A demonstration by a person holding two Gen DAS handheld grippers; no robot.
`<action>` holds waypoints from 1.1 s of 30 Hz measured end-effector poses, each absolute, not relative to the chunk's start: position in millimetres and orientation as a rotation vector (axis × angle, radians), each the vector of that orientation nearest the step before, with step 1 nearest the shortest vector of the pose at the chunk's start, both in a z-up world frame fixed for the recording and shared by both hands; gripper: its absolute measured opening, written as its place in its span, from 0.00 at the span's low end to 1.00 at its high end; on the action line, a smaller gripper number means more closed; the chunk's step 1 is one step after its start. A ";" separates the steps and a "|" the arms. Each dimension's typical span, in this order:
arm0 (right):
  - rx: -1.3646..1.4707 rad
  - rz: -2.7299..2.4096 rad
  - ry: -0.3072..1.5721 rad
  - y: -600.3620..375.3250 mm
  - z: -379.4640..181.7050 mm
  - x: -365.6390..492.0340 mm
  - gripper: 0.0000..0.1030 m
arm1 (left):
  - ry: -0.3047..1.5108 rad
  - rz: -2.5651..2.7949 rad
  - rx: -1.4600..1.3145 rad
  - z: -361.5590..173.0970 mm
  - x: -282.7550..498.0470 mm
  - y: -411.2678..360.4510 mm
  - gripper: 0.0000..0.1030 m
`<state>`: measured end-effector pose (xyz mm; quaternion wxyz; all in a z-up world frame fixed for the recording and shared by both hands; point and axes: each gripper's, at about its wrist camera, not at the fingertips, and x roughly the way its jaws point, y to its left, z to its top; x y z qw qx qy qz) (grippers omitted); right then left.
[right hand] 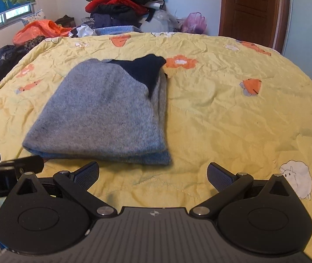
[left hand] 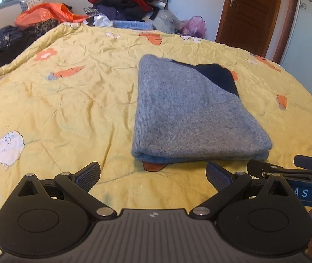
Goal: Fold small clothes
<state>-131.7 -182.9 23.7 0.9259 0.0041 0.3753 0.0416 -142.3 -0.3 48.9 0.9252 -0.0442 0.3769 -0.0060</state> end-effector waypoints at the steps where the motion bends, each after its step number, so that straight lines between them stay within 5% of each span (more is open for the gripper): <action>1: 0.007 0.083 0.770 -182.6 24.9 -131.8 1.00 | 0.768 -0.007 -0.080 50.3 -143.1 -1.7 1.00; 33: 0.003 0.075 0.771 -184.6 25.9 -136.4 1.00 | 0.724 0.012 -0.003 48.9 -146.4 -3.9 1.00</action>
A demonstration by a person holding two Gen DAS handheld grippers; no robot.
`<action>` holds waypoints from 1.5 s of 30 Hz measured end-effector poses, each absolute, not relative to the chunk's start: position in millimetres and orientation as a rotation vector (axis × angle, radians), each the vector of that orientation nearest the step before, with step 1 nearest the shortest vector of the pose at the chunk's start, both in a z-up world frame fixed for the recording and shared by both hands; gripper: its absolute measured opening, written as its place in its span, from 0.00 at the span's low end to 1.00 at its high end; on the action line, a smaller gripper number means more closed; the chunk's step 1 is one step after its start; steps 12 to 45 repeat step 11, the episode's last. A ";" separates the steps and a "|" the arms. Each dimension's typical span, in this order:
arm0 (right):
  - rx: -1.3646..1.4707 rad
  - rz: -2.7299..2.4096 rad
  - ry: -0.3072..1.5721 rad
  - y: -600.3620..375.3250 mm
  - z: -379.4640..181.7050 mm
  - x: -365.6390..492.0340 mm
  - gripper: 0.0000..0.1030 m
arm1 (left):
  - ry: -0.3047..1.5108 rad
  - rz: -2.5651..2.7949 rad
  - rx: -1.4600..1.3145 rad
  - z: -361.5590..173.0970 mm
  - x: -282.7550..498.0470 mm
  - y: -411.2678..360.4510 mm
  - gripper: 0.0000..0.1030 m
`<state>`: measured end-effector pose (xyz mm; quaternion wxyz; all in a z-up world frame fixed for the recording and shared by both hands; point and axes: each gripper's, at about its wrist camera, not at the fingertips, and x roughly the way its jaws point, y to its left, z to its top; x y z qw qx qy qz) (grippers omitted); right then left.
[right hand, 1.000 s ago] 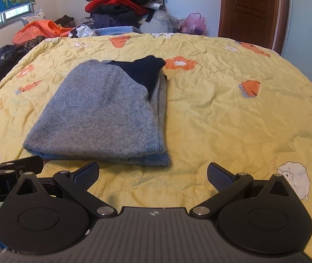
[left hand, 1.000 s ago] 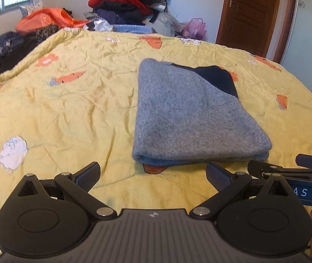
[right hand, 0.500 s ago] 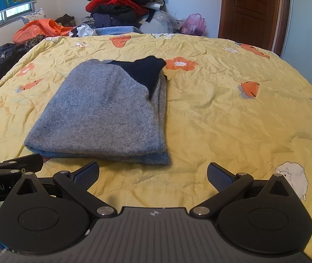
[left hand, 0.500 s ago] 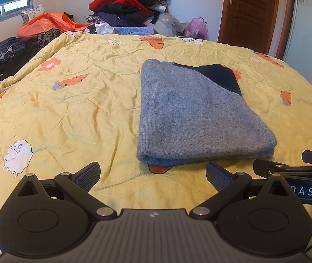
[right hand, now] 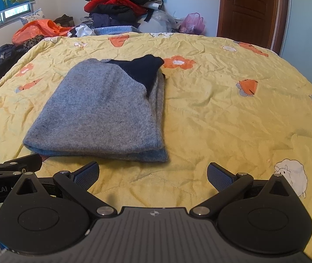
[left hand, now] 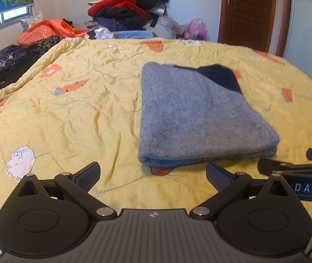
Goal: Fold small clothes
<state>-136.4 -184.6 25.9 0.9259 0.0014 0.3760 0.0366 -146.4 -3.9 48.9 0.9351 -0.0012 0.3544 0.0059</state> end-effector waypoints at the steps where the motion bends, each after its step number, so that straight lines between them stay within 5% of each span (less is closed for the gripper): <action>1: 0.004 0.078 0.771 -184.5 26.0 -136.6 1.00 | 0.725 0.012 -0.009 49.1 -147.6 -3.3 1.00; 45: 0.012 0.090 0.776 -181.7 24.8 -138.6 1.00 | 0.736 0.022 0.032 44.5 -149.6 -1.7 1.00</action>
